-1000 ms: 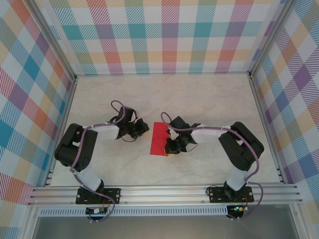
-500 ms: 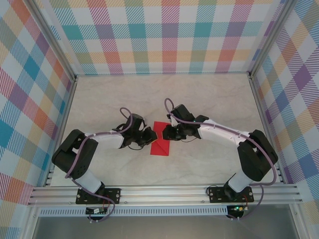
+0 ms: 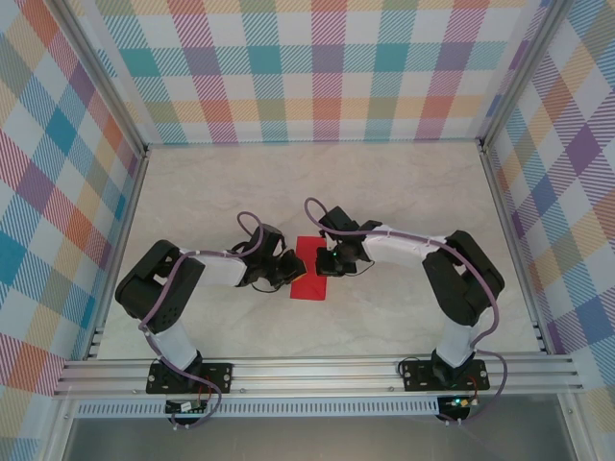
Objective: Fold a paper plane with a square sheet of paper (pick it up from the middle)
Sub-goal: Fold the triangle a second time at the center of the table.
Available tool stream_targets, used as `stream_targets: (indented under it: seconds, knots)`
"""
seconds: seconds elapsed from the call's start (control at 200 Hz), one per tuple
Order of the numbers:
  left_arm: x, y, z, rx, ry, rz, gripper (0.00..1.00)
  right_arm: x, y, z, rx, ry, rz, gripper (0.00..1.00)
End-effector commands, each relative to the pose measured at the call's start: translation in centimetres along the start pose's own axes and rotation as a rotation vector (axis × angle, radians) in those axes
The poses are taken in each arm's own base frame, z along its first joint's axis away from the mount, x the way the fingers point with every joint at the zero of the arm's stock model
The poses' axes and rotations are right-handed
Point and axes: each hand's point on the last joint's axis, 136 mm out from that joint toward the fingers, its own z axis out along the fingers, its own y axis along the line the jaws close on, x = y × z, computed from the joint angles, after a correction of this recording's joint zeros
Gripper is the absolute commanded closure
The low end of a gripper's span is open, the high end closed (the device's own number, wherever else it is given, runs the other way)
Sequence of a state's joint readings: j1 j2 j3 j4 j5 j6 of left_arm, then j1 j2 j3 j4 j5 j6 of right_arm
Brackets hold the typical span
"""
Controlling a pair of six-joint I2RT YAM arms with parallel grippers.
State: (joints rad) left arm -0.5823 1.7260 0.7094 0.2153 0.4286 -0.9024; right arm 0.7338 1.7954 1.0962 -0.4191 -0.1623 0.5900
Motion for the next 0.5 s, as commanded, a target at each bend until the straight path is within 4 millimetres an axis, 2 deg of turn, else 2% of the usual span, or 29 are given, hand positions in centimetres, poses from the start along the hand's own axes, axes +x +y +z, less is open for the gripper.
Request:
stream_targets:
  seconds: [0.0,0.175,0.28,0.415,0.495]
  knots:
    - [0.2,0.1,0.7,-0.022,0.010,-0.006,0.90,-0.3,-0.9,0.5,0.052,0.009,0.008,0.90]
    - [0.2,0.4,0.8,-0.040,0.016,-0.006,0.90,-0.2,-1.9,1.4,0.095,0.033,0.030,0.91]
    - [0.2,0.7,0.8,-0.060,0.017,-0.011,0.90,-0.3,-1.9,1.3,0.095,0.038,0.032,0.92]
    - [0.3,1.3,0.8,-0.096,0.019,-0.022,0.90,-0.7,0.4,0.0,-0.017,0.004,-0.011,0.92]
    - [0.3,1.8,0.8,-0.123,0.018,-0.031,0.91,-0.1,1.8,-0.5,-0.102,0.017,-0.035,0.92]
